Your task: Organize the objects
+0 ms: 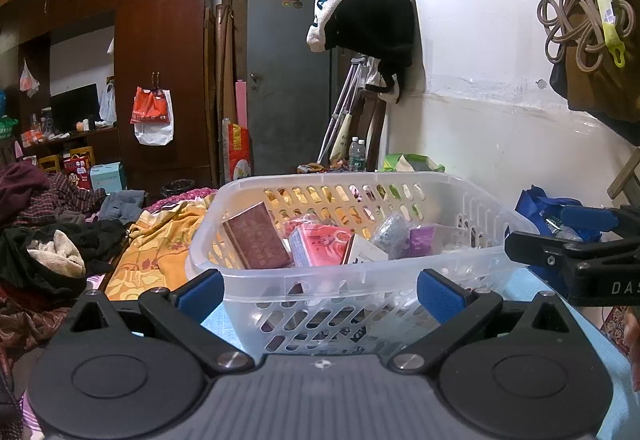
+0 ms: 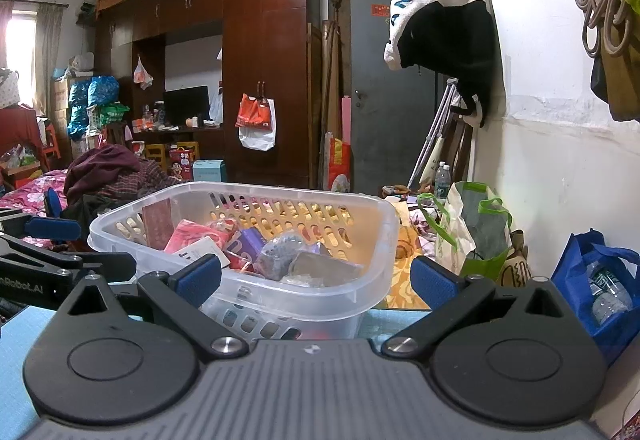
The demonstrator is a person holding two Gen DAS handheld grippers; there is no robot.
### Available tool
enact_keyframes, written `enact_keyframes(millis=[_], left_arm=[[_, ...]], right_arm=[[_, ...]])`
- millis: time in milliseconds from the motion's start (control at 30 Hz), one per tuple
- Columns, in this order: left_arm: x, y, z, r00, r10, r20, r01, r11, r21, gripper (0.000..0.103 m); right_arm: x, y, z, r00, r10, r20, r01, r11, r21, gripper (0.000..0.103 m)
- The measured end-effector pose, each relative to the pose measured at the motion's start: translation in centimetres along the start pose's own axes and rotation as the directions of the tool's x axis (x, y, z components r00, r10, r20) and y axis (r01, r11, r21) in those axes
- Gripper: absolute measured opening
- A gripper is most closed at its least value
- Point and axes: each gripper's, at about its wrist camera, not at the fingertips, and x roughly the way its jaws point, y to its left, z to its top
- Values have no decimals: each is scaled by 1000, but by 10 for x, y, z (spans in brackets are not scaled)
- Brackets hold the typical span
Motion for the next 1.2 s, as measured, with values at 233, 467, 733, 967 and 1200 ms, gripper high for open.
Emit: enact_keyframes(millis=[233,467,733,967,1200], left_arm=[[1,-2,1,1000,-3,1,3,1000,3,103],[1,-3,2,1000,-9,1,9,1000,-2,103],[2,-4,1,1000,-10,-1,10,1000,-2,103],[2,-4,1,1000,-12,-1,12,1000,-3,103],[2,-4,1,1000,-13,-2,13,1000,-4,103]], right_arm=[[-1,0,0,1000,0,2,0,1000,-6,103],[-1,0,0,1000,-1,3,1,1000,-6,103],[-1,0,0,1000,-1,0,1,1000,-9,103],[-1,0,0,1000,-2,-3,2,1000,-13,103],[-2,0,0,1000,-3,-2,3,1000,-13,103]])
